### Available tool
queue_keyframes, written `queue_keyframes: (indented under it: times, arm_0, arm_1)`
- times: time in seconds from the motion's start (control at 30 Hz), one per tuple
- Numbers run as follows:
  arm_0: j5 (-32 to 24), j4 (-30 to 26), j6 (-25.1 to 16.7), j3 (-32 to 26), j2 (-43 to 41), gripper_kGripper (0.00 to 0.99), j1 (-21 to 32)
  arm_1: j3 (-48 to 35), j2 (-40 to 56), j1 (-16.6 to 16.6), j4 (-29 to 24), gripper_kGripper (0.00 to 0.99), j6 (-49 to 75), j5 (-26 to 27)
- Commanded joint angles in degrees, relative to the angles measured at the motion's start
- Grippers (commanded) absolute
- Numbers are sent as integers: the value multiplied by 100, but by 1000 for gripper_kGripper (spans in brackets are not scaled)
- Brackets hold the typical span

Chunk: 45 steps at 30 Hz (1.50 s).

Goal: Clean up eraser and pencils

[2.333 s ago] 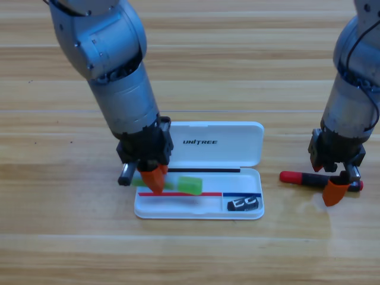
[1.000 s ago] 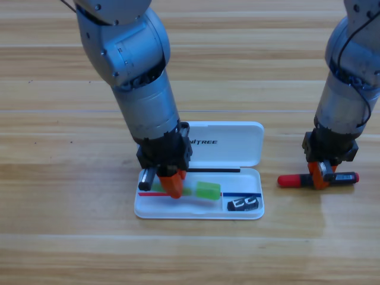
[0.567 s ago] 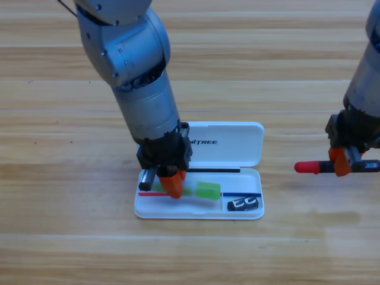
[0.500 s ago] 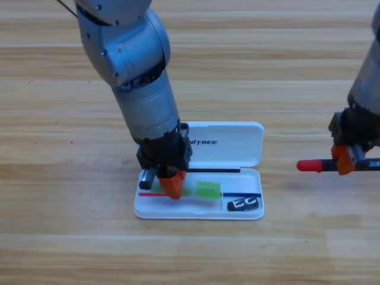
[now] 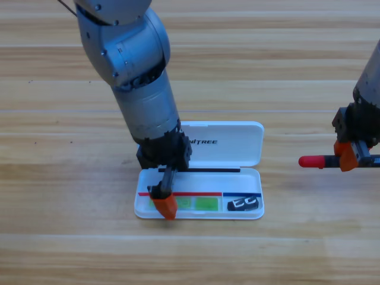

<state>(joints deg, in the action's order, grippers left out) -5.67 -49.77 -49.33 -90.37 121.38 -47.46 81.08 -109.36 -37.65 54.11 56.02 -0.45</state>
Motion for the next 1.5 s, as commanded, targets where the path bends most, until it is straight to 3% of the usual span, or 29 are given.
queue_keyframes:
  times: [0.03,0.37,0.57,0.77,1.0,1.2,1.5]
  arm_0:
    - [40,-24,37,108,35,990,-96]
    - [-109,-331,-42,248,-378,990,9]
    - [-391,-762,-288,389,-1064,990,466]
    - [-672,-1078,-613,609,-1784,989,1283]
    - [-1234,-1052,-1061,925,-2118,990,2681]
    - [-1920,-779,-1430,1004,-1881,990,3630]
    - [-2790,91,-1448,1356,-1705,990,4553]
  arm_1:
    - [-154,46,-146,126,0,-3,37]
    - [83,64,-683,425,0,-188,186]
    - [365,-24,-981,522,0,-364,186]
    - [786,-384,-1201,583,0,-531,186]
    - [1437,-929,-1315,592,0,-592,186]
    - [1806,-1228,-1456,592,0,-592,239]
    - [2289,-1694,-1658,592,0,-583,450]
